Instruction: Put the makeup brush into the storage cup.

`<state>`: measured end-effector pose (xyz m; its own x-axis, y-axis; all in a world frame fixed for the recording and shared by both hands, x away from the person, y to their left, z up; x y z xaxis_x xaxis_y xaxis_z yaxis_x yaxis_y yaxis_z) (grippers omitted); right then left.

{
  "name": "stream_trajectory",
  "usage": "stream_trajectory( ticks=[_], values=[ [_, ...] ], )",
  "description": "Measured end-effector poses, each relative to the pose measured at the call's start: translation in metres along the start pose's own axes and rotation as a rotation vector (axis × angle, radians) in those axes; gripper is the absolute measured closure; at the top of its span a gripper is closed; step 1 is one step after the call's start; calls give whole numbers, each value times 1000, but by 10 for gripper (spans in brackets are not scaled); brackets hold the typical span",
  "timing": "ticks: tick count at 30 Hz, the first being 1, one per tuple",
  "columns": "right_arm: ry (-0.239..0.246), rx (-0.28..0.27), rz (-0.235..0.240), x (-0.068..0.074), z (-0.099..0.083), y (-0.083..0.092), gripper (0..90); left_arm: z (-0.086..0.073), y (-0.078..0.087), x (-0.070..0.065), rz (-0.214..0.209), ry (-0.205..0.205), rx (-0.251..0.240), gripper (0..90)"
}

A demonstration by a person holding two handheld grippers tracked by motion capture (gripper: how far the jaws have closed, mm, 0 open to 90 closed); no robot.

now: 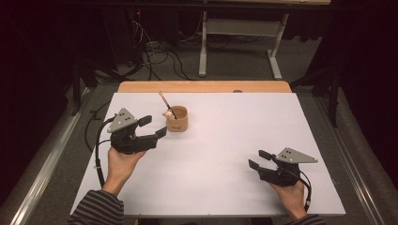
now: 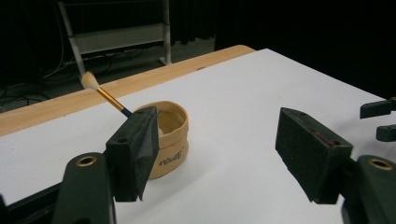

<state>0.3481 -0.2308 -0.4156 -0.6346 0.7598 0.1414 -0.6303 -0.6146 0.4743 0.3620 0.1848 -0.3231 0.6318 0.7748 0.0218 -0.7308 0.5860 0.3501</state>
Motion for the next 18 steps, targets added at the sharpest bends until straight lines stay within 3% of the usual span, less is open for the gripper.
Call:
stream_trajectory(
  ticks=[18],
  values=[
    [1, -1, 8, 1, 0, 0, 450, -13, 5, -8, -16, 23, -9, 310]
  ],
)
Point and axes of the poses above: each handheld gripper's, and its own axes: y roughly backward along the jaws, z roughly out of its top, x roughly to its left, the point moved 3 cm from there along -y, roughly forward along the jaws, and after that the axes turned 6 degrees about -y, right-handed, at the moved point
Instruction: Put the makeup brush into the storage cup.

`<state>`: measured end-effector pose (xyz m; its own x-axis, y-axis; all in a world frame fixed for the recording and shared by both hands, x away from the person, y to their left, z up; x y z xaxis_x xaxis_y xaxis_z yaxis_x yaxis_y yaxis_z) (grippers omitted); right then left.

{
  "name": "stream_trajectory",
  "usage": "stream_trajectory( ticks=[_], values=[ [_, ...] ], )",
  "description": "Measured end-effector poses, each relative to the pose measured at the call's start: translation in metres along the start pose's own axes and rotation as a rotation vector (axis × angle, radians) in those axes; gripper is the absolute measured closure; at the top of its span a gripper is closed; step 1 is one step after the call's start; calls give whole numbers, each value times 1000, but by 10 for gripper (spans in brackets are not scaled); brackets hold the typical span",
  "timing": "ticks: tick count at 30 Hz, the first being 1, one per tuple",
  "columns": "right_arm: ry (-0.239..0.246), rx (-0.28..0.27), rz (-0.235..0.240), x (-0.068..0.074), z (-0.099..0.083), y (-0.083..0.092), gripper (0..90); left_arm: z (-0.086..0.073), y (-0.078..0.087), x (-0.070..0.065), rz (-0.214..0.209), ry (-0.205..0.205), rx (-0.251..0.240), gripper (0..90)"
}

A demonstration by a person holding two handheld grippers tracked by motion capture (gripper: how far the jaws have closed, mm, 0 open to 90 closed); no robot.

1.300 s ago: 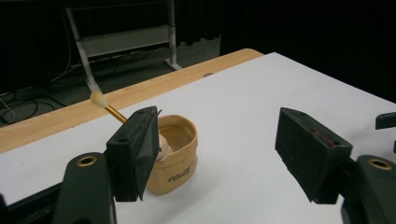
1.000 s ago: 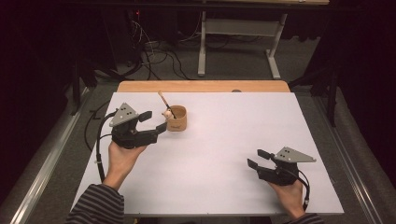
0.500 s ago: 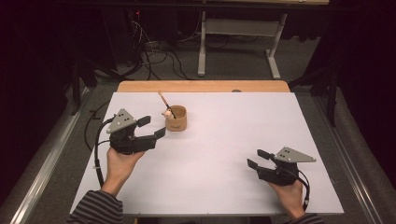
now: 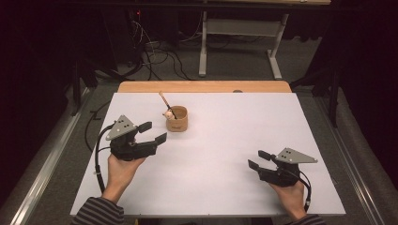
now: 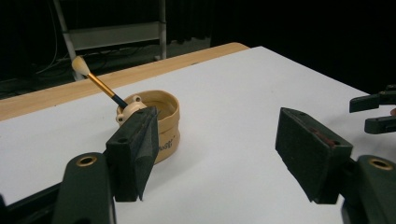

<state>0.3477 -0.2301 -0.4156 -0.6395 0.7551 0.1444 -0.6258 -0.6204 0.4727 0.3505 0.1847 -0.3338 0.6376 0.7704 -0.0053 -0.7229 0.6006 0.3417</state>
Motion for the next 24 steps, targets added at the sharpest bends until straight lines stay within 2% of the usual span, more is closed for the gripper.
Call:
stream_trajectory(
  ticks=[5, 12, 24],
  values=[
    [-1, 2, 0, 0, 0, 0, 450, -3, 2, -3, 5, -10, 3, 310],
    [2, 1, 0, 1, 0, 0, 450, -9, 3, -9, 21, -50, 15, 310],
    [0, 3, 0, 1, 0, 0, 450, -16, 3, -12, 18, -51, 24, 308]
  ],
)
Point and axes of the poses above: each handheld gripper's, and its own axes: y roughly backward along the jaws, z roughly out of its top, x roughly to its left, the point moved 3 cm from there along -y, roughly forward along the jaws, and after that the axes turned 6 degrees about -y, right-handed, at the moved point
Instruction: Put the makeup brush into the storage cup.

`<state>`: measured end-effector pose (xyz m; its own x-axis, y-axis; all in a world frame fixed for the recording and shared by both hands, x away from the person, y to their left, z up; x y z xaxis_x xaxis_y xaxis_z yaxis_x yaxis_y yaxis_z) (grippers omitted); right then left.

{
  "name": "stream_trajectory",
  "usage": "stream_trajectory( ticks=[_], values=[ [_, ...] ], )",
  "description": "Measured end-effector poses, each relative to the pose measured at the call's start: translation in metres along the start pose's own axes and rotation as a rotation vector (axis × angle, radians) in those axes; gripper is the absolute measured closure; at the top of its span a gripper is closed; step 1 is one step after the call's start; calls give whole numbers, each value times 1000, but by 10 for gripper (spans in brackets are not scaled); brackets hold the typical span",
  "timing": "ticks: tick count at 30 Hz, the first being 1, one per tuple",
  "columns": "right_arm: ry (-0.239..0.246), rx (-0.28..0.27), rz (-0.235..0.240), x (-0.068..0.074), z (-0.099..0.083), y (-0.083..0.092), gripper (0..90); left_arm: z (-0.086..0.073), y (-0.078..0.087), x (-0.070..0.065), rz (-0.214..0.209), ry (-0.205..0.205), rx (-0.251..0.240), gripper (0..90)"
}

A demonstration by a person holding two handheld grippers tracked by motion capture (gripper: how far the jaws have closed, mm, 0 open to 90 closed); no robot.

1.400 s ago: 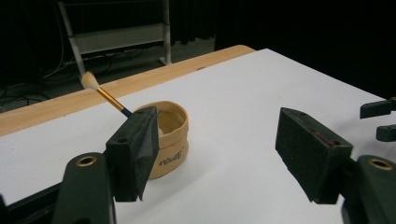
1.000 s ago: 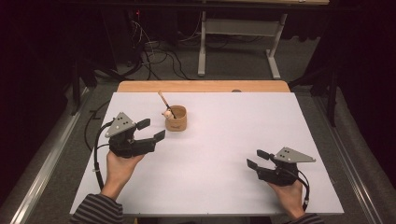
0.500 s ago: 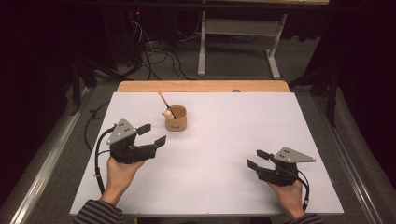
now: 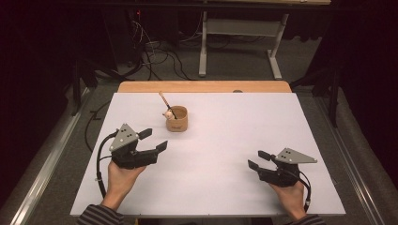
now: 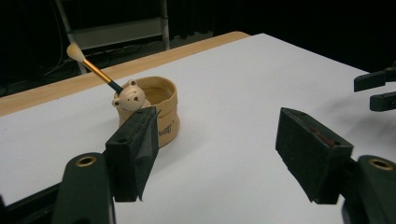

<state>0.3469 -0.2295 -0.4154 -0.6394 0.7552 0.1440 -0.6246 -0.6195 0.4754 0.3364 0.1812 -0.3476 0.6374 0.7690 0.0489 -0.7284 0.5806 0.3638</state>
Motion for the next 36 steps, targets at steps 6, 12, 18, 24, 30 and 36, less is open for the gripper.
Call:
stream_trajectory(
  ticks=[6, 12, 18, 24, 30, 36],
  values=[
    [0, 0, 0, 0, 0, 0, 450, -4, 0, -1, -1, 5, 2, 307],
    [1, -2, 0, 0, 0, 0, 450, -7, -1, -2, -1, 7, 1, 308],
    [0, -4, 1, 0, 0, 0, 450, -10, -3, -4, -4, 8, 9, 308],
    [1, -6, 2, 0, 0, 1, 450, -14, -6, -5, -9, 11, 20, 308],
    [1, -5, 2, 0, 0, 1, 450, -17, -8, -7, -10, 16, 23, 308],
    [0, -4, 2, 0, 0, 0, 450, -21, -10, -8, -10, 8, 33, 306]
  ],
)
Point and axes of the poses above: each handheld gripper's, and its own axes: y roughly backward along the jaws, z roughly out of its top, x roughly to its left, the point moved 3 cm from there along -y, roughly forward along the jaws, and after that the axes turned 6 degrees about -y, right-handed, at the moved point
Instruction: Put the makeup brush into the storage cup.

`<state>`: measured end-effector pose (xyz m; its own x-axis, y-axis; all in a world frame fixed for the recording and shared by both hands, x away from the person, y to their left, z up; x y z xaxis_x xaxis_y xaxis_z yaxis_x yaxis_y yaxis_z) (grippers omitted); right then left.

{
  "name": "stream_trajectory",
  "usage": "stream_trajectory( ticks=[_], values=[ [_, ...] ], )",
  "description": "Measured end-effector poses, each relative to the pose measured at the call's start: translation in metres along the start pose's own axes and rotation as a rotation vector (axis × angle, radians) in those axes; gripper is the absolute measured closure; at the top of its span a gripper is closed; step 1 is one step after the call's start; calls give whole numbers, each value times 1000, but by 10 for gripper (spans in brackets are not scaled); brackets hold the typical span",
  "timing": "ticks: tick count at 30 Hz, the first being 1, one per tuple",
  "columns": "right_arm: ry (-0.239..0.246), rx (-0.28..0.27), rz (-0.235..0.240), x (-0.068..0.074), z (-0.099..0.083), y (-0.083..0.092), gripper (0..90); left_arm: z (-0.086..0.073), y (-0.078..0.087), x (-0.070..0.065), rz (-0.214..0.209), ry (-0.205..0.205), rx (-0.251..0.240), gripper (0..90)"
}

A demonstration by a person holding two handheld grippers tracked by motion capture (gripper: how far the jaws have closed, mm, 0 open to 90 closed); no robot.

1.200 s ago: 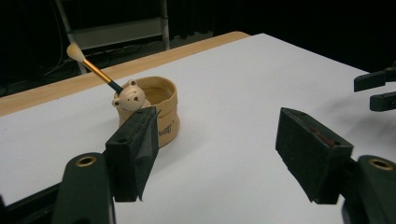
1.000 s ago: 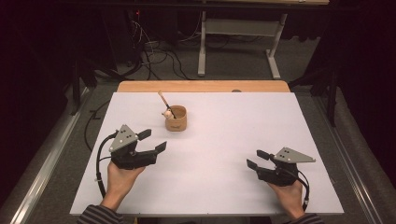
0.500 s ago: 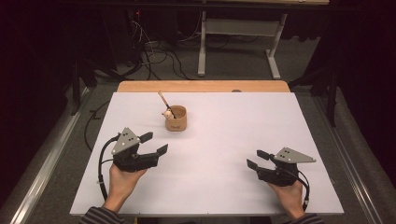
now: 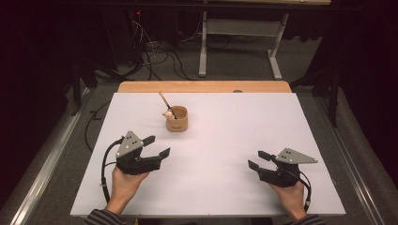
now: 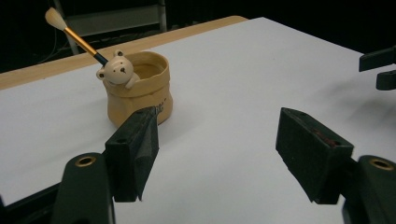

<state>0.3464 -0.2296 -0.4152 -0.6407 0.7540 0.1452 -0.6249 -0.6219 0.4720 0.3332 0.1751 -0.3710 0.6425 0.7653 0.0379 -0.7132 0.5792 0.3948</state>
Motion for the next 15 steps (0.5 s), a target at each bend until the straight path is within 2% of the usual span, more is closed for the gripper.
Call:
stream_trajectory(
  ticks=[15],
  values=[
    [-1, 4, 4, 1, 0, 0, 449, -6, -6, -3, -2, -1, 12, 306]
  ],
)
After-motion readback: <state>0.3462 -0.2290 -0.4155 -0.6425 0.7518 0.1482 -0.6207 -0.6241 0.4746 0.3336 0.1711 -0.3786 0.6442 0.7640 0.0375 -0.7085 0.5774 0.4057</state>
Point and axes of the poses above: each handheld gripper's, and its own axes: y roughly backward along the jaws, z roughly out of its top, x roughly to its left, the point moved 3 cm from there along -y, roughly forward along the jaws, and after that the axes turned 6 degrees about -y, right-handed, at the moved point
